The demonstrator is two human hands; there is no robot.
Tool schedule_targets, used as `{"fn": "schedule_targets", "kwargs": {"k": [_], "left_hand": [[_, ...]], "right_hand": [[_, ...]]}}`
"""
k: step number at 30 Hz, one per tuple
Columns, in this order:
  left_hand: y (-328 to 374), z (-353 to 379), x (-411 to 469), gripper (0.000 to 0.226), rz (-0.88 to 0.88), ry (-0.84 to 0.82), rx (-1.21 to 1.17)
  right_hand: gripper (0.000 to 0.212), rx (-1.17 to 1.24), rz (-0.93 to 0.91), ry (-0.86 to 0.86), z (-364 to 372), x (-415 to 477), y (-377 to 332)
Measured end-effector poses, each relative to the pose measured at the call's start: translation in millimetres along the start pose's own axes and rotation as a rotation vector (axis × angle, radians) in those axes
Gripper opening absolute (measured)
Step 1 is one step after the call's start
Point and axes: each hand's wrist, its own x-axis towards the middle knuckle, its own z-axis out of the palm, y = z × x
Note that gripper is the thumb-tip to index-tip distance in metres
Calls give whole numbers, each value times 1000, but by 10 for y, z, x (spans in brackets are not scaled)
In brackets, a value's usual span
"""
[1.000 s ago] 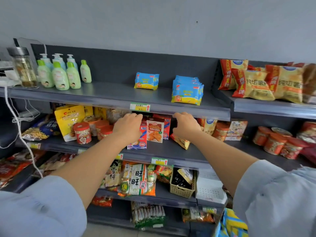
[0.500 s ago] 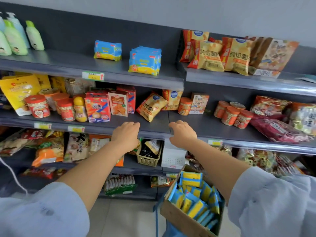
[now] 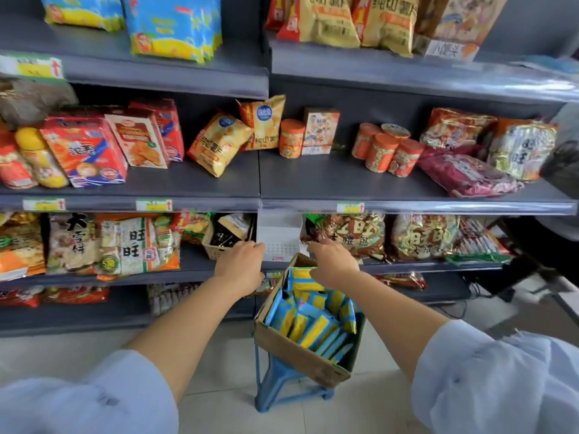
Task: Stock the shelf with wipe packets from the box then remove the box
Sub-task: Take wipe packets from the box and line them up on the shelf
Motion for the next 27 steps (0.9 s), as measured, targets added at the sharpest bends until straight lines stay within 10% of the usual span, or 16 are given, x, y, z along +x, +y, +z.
{"fn": "schedule_targets", "kwargs": {"k": [27], "left_hand": [[608,2777,1088,57,95,-521,-143]], "right_hand": [[48,206,189,-393,2420,769,1141]]}}
